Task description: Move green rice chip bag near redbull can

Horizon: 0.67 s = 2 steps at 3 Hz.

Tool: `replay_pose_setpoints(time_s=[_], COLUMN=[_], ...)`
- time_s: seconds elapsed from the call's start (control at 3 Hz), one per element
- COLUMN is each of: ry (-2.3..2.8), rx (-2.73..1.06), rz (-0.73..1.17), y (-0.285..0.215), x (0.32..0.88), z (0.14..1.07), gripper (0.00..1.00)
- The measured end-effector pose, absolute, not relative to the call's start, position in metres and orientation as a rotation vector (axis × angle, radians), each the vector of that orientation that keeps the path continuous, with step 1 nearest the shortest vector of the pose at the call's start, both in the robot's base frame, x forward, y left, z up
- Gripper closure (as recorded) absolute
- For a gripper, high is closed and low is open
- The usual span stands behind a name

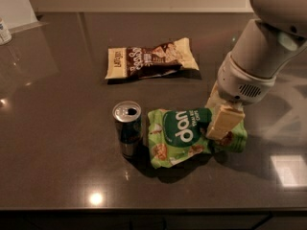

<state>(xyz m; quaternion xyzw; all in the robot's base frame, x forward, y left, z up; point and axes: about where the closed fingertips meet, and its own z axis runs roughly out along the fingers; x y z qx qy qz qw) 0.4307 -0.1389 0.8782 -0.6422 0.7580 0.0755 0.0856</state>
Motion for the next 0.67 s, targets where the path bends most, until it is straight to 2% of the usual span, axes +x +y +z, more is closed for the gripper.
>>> replay_pose_setpoints(time_s=[0.33, 0.67], ry=[2.257, 2.257], rx=[-1.914, -1.914], rz=[0.223, 0.223], y=[-0.138, -0.138], x=[0.4314, 0.4314], z=[0.8778, 0.8778], gripper=[0.0, 0.0])
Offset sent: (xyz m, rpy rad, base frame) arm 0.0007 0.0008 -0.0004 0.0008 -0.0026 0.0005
